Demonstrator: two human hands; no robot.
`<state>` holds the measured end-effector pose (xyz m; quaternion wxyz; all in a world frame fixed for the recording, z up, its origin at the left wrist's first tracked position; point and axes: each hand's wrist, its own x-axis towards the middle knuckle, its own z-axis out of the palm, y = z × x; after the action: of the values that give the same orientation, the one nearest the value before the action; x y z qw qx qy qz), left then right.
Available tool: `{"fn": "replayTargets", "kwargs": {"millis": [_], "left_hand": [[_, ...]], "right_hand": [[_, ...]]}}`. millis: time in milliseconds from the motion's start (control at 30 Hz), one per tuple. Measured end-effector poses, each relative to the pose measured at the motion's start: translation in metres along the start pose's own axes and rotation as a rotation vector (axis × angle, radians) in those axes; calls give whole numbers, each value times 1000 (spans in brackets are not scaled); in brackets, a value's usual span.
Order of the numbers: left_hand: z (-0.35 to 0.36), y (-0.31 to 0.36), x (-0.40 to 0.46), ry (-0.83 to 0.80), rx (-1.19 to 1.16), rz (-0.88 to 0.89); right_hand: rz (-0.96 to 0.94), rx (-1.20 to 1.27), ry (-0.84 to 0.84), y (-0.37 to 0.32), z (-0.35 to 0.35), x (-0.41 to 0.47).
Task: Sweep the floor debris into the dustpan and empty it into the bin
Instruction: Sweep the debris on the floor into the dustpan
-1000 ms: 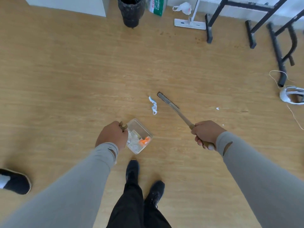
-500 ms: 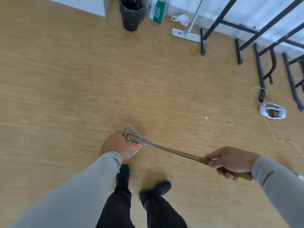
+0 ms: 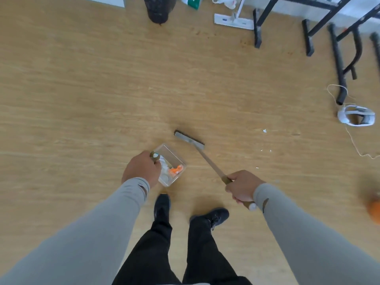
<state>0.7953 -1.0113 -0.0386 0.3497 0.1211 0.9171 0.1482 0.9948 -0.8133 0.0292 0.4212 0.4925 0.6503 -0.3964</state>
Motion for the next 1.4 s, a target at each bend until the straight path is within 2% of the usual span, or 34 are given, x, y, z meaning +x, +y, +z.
{"fn": "replayTargets", "kwargs": {"millis": [100,200,367,633,767,867,1233,1400], "left_hand": [[0,-1,-1,8,6,2],[-1,0,-3,2,-1,15],[-5,0,-18,-27,28,55],[-5,33,-57,-83,133,273],[-2,70,-69,-88,178,346],[6,104,-75,-75,209,392],[52,227,-111,-58,300,505],[73,264,-123,-55,324,514]], "right_hand": [[-8,-92,-60,5,18,-11],[14,66,-60,23,6,-32],[70,220,29,70,3,-66],[98,744,174,164,18,-105],[127,1064,222,205,30,-117],[144,1193,249,234,32,-118],[173,1357,327,338,-20,-97],[190,1319,337,378,-53,-88]]}}
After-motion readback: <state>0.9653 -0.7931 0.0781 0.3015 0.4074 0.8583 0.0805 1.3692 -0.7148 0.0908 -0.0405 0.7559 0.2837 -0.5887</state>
